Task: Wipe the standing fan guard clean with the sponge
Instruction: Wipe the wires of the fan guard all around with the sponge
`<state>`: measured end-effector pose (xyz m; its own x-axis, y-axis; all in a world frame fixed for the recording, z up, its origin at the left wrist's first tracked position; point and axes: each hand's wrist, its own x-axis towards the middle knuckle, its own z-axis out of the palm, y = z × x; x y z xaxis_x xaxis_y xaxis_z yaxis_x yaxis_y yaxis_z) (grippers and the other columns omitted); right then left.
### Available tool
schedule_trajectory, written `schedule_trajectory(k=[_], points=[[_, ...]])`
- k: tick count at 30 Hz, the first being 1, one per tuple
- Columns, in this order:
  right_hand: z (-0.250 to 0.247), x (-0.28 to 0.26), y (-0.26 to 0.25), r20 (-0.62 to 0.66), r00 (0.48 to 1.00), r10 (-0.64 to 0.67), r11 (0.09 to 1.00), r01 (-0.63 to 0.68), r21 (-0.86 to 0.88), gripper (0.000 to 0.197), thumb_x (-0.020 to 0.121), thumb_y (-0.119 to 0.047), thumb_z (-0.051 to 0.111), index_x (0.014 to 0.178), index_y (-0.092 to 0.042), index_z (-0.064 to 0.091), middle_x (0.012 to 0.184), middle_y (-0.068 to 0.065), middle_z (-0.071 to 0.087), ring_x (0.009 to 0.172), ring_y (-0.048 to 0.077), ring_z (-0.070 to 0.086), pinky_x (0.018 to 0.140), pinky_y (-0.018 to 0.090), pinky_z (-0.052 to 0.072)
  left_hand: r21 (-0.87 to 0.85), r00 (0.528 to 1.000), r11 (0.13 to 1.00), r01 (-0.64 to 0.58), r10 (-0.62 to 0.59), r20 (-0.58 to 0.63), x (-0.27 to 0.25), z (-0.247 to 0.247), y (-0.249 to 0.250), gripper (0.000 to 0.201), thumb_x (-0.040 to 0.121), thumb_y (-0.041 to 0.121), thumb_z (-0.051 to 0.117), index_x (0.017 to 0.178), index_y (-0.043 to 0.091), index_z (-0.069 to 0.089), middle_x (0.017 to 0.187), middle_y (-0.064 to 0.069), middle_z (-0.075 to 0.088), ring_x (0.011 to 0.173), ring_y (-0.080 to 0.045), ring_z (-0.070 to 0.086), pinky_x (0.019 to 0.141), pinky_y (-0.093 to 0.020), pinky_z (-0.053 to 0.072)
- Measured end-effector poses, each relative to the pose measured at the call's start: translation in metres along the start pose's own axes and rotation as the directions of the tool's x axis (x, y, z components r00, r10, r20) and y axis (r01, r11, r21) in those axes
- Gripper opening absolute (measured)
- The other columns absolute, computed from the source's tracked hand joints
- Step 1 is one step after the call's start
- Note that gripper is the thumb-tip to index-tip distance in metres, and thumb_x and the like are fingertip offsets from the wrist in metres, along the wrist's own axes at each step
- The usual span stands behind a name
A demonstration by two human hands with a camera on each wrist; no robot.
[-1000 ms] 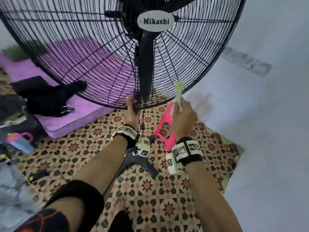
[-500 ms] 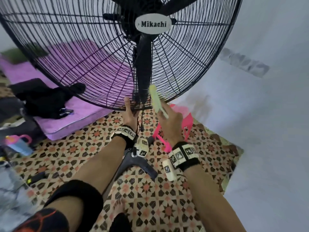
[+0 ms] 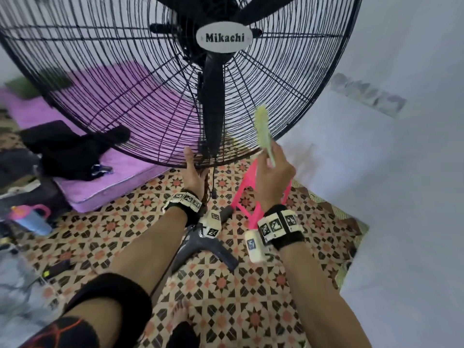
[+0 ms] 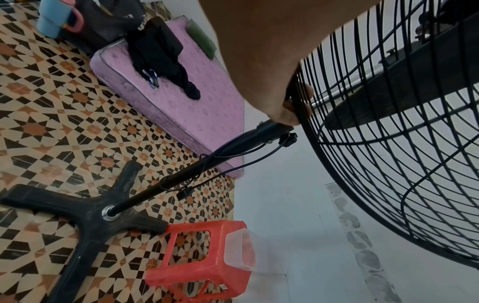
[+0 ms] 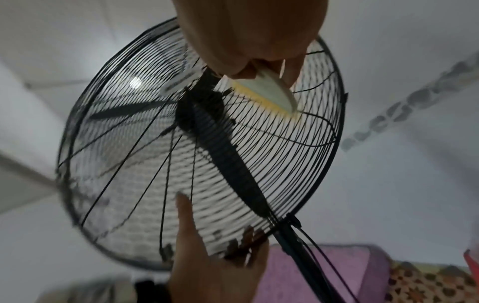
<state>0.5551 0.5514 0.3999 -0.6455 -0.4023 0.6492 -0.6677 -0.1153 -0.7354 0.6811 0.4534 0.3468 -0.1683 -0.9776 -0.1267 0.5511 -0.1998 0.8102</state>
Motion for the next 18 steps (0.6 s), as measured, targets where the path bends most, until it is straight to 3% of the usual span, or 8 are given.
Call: schedule_trajectory(k=[2, 4, 7, 9, 11, 13, 15, 18], points=[[0.006, 0.008, -0.001, -0.035, 0.999, 0.029, 0.998, -0.031, -0.061, 0.037, 0.093, 0.0, 0.067, 0.13, 0.001, 0.065, 0.089, 0.003, 0.075, 0.042, 0.002, 0.049, 0.048, -0.001, 0.041, 0.015, 1.0, 1.0, 0.012, -0.012, -0.003, 0.003, -0.005, -0.004, 0.14, 0.057, 0.097, 0.061, 0.166, 0.023, 0.015, 0.171, -0.004, 0.022, 0.156, -0.024, 0.027, 0.118, -0.04, 0.039], [0.012, -0.001, 0.002, 0.109, 0.994, -0.017, 0.996, 0.026, -0.084, 0.039, 0.093, -0.002, 0.068, 0.132, -0.002, 0.063, 0.097, 0.013, 0.077, 0.045, -0.003, 0.048, 0.047, 0.001, 0.042, 0.075, 1.0, 0.997, 0.016, -0.017, 0.01, 0.005, -0.007, -0.008, 0.138, 0.058, 0.099, 0.06, 0.165, 0.022, 0.019, 0.169, -0.005, 0.03, 0.154, -0.023, 0.033, 0.119, -0.04, 0.04], [0.008, -0.016, 0.007, 0.324, 0.946, -0.03, 0.999, 0.032, -0.002, 0.04, 0.093, -0.005, 0.068, 0.133, -0.004, 0.061, 0.114, 0.013, 0.073, 0.058, 0.018, 0.07, 0.045, 0.022, 0.055, 0.131, 1.0, 0.991, 0.002, -0.002, 0.001, 0.004, -0.004, -0.006, 0.125, 0.067, 0.096, 0.055, 0.162, 0.019, 0.03, 0.16, -0.004, 0.044, 0.147, -0.019, 0.044, 0.118, -0.04, 0.042], [0.002, -0.008, 0.003, 0.229, 0.973, 0.001, 1.0, -0.006, 0.018, 0.04, 0.094, -0.007, 0.067, 0.134, -0.004, 0.061, 0.106, 0.001, 0.07, 0.059, 0.021, 0.071, 0.043, 0.029, 0.057, 0.129, 1.0, 0.992, 0.004, -0.004, 0.001, 0.007, -0.004, -0.006, 0.11, 0.08, 0.087, 0.046, 0.165, 0.022, 0.021, 0.165, -0.001, 0.035, 0.151, -0.019, 0.036, 0.114, -0.032, 0.044], [0.003, 0.007, -0.001, 0.006, 0.999, 0.054, 0.999, -0.054, -0.006, 0.039, 0.095, -0.006, 0.066, 0.134, -0.002, 0.062, 0.097, -0.008, 0.065, 0.059, 0.019, 0.07, 0.051, 0.024, 0.058, 0.15, 1.0, 0.989, -0.015, 0.017, -0.012, 0.013, -0.009, -0.012, 0.08, 0.1, 0.066, 0.038, 0.165, 0.028, 0.013, 0.168, 0.006, 0.024, 0.155, -0.02, 0.029, 0.102, -0.021, 0.049], [0.011, 0.014, -0.005, -0.019, 0.999, 0.032, 0.998, -0.033, -0.054, 0.04, 0.095, -0.006, 0.066, 0.135, -0.003, 0.061, 0.092, -0.004, 0.072, 0.055, 0.016, 0.066, 0.053, 0.021, 0.058, 0.197, 0.999, 0.98, -0.025, 0.032, -0.028, 0.016, -0.014, -0.015, 0.064, 0.108, 0.053, 0.038, 0.164, 0.035, 0.013, 0.168, 0.004, 0.025, 0.155, -0.021, 0.029, 0.092, -0.014, 0.052], [0.019, 0.005, -0.007, 0.106, 0.994, -0.011, 0.995, 0.021, -0.097, 0.044, 0.095, -0.009, 0.064, 0.138, -0.007, 0.058, 0.09, 0.008, 0.077, 0.049, 0.013, 0.06, 0.048, 0.017, 0.053, 0.181, 1.0, 0.983, 0.005, -0.003, -0.015, 0.015, -0.014, -0.015, 0.084, 0.096, 0.073, 0.045, 0.164, 0.032, 0.018, 0.168, -0.003, 0.031, 0.153, -0.021, 0.035, 0.098, -0.018, 0.051], [0.013, -0.006, -0.006, 0.273, 0.961, -0.042, 0.997, 0.056, -0.044, 0.04, 0.092, -0.007, 0.067, 0.132, -0.004, 0.063, 0.101, 0.015, 0.077, 0.046, 0.015, 0.061, 0.038, 0.016, 0.047, 0.143, 1.0, 0.99, 0.02, -0.017, -0.023, 0.015, -0.01, -0.01, 0.133, 0.058, 0.099, 0.06, 0.162, 0.021, 0.03, 0.155, 0.0, 0.049, 0.141, -0.016, 0.05, 0.1, -0.023, 0.051]])
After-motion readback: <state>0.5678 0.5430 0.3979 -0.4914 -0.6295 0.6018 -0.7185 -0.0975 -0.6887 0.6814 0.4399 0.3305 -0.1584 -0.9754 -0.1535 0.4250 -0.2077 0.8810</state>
